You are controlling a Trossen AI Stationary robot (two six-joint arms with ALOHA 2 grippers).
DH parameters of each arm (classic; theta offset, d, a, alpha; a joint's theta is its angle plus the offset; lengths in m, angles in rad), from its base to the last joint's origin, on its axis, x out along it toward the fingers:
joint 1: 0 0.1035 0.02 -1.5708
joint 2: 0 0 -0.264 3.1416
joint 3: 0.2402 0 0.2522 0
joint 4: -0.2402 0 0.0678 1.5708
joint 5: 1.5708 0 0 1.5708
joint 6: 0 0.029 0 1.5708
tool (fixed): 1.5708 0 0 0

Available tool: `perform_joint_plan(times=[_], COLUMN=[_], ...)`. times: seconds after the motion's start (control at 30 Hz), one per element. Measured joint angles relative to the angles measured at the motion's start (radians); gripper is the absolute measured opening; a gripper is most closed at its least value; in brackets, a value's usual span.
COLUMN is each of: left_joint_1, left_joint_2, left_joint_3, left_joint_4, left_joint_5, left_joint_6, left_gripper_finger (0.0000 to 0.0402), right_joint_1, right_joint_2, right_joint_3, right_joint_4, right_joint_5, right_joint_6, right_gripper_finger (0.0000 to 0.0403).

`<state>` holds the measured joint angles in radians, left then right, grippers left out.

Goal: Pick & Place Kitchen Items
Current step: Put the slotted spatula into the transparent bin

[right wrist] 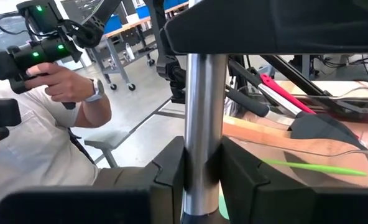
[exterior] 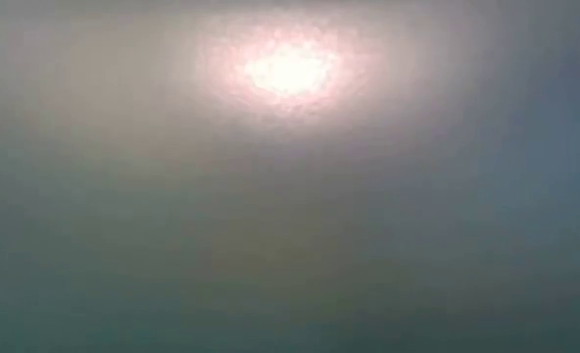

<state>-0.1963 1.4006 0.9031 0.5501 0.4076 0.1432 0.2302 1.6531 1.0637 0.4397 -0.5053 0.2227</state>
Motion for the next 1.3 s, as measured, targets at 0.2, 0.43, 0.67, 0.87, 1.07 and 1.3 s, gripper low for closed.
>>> perform_joint_plan(times=[0.2, 0.43, 0.67, 0.87, 1.07, 1.3], left_joint_1=[-0.019, -0.051, -0.128, -0.196, -0.229, -0.212], left_joint_2=[-0.024, -0.138, -0.210, -0.235, -0.180, -0.094], left_joint_3=[-0.001, -0.001, -0.001, 0.000, -0.001, -0.001], left_joint_4=[-0.061, -0.318, -0.358, -0.442, -0.444, -0.334], left_joint_5=[-0.184, -0.505, -0.572, -0.701, -0.774, -0.755], left_joint_6=[-0.142, -0.172, -0.181, -0.256, -0.246, -0.121], left_gripper_finger=[0.0067, 0.0205, 0.0241, 0.0239, 0.0239, 0.0239], right_joint_1=[-0.001, 0.010, 0.056, 0.128, 0.209, 0.287], right_joint_2=[-0.002, -0.002, -0.002, -0.002, -0.002, -0.003], right_joint_3=[0.000, 0.018, 0.077, 0.128, 0.137, 0.137], right_joint_4=[-0.048, -0.149, -0.293, -0.430, -0.426, -0.404], right_joint_5=[0.011, 0.065, 0.259, 0.686, 0.965, 1.124], right_joint_6=[-0.021, -0.049, -0.124, -0.226, -0.347, -0.503], right_gripper_finger=[0.0074, 0.0057, 0.0056, 0.0056, 0.0056, 0.0056])
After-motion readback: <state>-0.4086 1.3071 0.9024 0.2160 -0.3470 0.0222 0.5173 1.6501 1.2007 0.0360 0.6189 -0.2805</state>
